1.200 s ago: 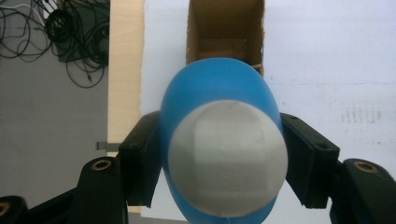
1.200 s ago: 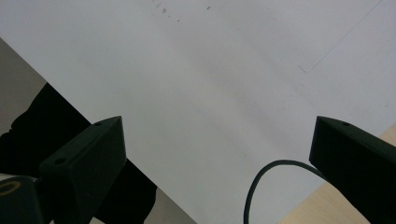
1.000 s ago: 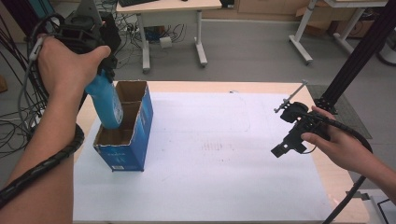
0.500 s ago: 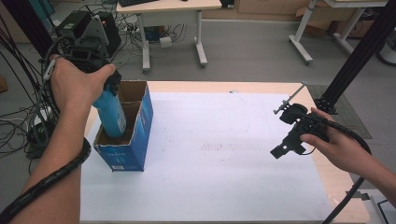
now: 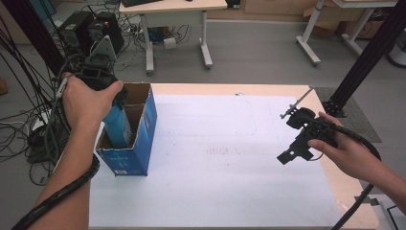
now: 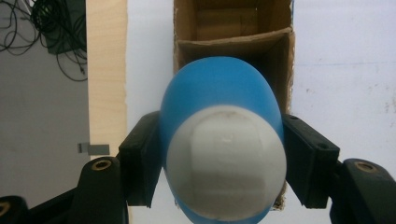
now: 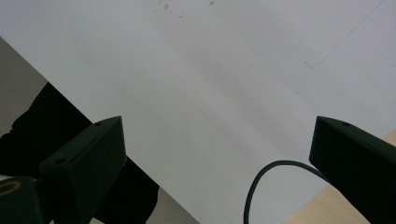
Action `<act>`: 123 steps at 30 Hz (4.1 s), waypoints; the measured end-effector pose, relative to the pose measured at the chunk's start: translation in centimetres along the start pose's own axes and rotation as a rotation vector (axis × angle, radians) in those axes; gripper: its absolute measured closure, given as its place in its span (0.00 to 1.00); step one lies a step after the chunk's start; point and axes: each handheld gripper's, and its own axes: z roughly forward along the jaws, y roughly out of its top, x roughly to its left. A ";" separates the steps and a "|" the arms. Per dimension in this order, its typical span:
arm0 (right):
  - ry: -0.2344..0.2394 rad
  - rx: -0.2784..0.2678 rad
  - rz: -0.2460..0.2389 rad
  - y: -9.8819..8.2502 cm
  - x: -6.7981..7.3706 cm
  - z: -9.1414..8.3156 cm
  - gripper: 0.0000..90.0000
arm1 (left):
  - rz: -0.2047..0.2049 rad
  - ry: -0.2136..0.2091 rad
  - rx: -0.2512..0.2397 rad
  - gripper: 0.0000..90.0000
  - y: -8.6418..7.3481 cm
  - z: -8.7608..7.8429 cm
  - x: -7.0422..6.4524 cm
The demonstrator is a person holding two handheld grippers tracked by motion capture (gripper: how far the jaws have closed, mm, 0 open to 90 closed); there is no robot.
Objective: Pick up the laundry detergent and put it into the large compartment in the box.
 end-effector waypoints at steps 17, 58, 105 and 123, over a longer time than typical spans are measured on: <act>0.010 -0.002 0.004 -0.3 -0.5 0.6 0.04 | 0.014 -0.006 0.016 0.41 -0.3 3.4 -1.0; 0.016 0.027 0.010 0.4 -1.2 2.1 0.04 | 0.066 -0.006 0.091 0.41 0.2 8.5 -1.5; 0.017 0.021 -0.005 0.3 -0.3 1.5 0.04 | 0.051 0.000 0.041 0.29 -1.0 6.1 -1.3; 0.006 -0.005 -0.005 -0.8 0.1 0.3 0.04 | 0.055 0.053 -0.072 0.12 -3.4 -1.5 -2.5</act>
